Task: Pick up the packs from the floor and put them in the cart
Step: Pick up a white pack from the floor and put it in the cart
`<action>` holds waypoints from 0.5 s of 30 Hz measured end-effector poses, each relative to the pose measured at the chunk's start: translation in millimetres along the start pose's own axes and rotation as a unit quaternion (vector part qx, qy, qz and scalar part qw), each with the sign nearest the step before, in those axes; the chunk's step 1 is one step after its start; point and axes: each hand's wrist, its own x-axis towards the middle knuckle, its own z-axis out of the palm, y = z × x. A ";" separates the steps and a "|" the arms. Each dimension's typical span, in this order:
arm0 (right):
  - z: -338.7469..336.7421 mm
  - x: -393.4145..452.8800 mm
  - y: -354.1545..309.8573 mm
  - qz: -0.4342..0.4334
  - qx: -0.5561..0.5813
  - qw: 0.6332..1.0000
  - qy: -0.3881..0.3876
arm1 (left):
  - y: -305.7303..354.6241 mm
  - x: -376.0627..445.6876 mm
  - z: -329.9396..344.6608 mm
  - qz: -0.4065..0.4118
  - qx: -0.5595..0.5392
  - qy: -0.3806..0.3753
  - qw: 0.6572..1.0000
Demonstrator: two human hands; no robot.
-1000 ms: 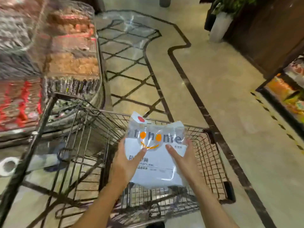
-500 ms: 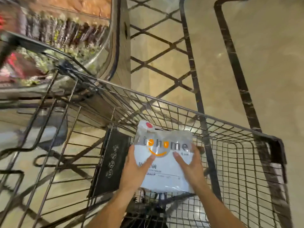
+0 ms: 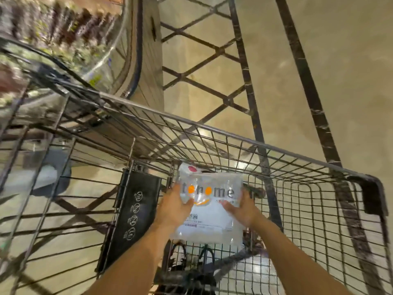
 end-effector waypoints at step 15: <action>-36.7 -257.3 -311.9 -0.341 -0.435 0.830 0.075 | 38.3 -233.9 -234.4 0.126 0.244 0.237 0.932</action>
